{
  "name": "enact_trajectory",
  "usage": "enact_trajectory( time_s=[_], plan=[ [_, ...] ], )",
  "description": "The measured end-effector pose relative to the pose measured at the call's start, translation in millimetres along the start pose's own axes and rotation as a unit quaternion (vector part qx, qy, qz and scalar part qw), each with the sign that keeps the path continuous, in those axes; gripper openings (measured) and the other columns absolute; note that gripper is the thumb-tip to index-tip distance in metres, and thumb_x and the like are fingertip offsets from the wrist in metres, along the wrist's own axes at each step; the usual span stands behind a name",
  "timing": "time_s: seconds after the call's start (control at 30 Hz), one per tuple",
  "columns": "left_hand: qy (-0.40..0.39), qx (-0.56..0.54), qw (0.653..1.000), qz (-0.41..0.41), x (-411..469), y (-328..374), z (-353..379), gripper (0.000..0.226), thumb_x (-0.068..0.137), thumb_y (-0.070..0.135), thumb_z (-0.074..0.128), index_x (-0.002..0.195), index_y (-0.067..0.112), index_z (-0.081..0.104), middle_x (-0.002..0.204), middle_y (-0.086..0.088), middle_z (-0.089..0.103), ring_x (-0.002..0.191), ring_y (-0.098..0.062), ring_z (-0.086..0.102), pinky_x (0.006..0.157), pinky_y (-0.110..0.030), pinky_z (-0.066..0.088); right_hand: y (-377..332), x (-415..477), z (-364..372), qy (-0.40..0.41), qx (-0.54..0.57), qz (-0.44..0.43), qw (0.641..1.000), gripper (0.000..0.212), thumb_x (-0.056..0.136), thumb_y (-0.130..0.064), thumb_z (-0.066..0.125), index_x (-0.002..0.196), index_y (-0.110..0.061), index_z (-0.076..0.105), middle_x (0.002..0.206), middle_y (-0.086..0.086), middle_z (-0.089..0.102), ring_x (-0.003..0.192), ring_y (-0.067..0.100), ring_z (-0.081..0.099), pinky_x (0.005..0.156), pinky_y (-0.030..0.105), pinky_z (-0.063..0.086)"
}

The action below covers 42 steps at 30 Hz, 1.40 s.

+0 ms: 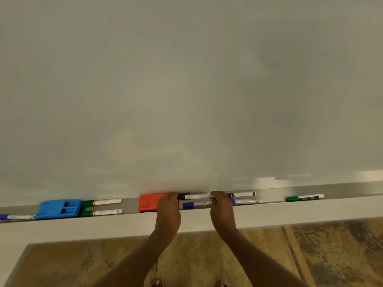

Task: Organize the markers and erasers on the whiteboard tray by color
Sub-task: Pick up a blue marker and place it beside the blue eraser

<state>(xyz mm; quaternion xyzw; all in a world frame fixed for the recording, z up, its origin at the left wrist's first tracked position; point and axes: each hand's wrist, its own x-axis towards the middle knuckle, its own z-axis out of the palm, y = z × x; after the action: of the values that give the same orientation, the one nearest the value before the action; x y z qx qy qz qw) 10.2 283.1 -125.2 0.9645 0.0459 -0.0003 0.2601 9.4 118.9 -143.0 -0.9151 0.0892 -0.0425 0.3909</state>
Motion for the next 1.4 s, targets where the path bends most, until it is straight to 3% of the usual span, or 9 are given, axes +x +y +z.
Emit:
enact_trajectory(
  time_s=[0.33,0.57,0.83,0.97,1.07,1.4],
  plan=[
    [-0.122,0.089,0.988,-0.044,7,29,28,0.039,0.087,0.004,0.051,0.126,0.012,0.047,0.123,-0.008,0.054,0.113,-0.021,0.050,0.098,-0.028,0.044,28,18,-10,-0.059,-0.024,0.002,0.998,0.032,0.089,0.005,0.055,0.119,-0.004,0.061,0.117,0.013,0.063,0.107,0.023,0.058,0.096,0.032,0.049],
    [-0.160,0.133,0.976,-0.064,13,36,41,0.039,0.087,0.006,0.055,0.124,0.012,0.046,0.125,-0.009,0.051,0.116,-0.022,0.046,0.097,-0.030,0.042,37,25,-8,-0.088,-0.039,-0.008,0.995,0.036,0.088,0.006,0.054,0.123,-0.004,0.058,0.123,0.013,0.059,0.110,0.024,0.056,0.100,0.030,0.045],
    [-0.167,0.164,0.969,-0.085,13,41,50,0.042,0.086,0.010,0.060,0.124,0.014,0.044,0.127,-0.007,0.050,0.118,-0.021,0.045,0.096,-0.029,0.042,47,28,-4,-0.093,-0.086,-0.047,0.991,0.043,0.084,0.009,0.054,0.124,-0.006,0.058,0.120,0.011,0.060,0.108,0.023,0.056,0.098,0.028,0.045],
    [-0.155,0.178,0.968,-0.086,12,42,53,0.049,0.081,0.008,0.064,0.125,0.015,0.045,0.128,-0.008,0.047,0.118,-0.021,0.044,0.097,-0.028,0.042,51,26,-2,-0.085,-0.122,-0.077,0.986,0.042,0.076,0.015,0.051,0.110,-0.005,0.065,0.111,0.013,0.061,0.099,0.027,0.056,0.086,0.033,0.049],
    [-0.154,0.177,0.969,-0.082,10,43,55,0.046,0.082,0.007,0.063,0.124,0.014,0.046,0.129,-0.009,0.046,0.118,-0.021,0.044,0.097,-0.028,0.042,53,25,-1,-0.085,-0.131,-0.085,0.984,0.045,0.073,0.018,0.051,0.109,-0.004,0.065,0.109,0.014,0.062,0.098,0.029,0.056,0.086,0.037,0.048],
    [-0.083,0.148,0.985,-0.032,2,54,61,0.051,0.084,0.003,0.058,0.132,0.014,0.045,0.139,-0.010,0.040,0.127,-0.022,0.040,0.107,-0.030,0.038,61,24,-11,-0.041,-0.102,-0.095,0.989,0.036,0.075,0.015,0.060,0.104,-0.006,0.069,0.102,0.012,0.066,0.094,0.028,0.059,0.080,0.038,0.053]
  ],
)
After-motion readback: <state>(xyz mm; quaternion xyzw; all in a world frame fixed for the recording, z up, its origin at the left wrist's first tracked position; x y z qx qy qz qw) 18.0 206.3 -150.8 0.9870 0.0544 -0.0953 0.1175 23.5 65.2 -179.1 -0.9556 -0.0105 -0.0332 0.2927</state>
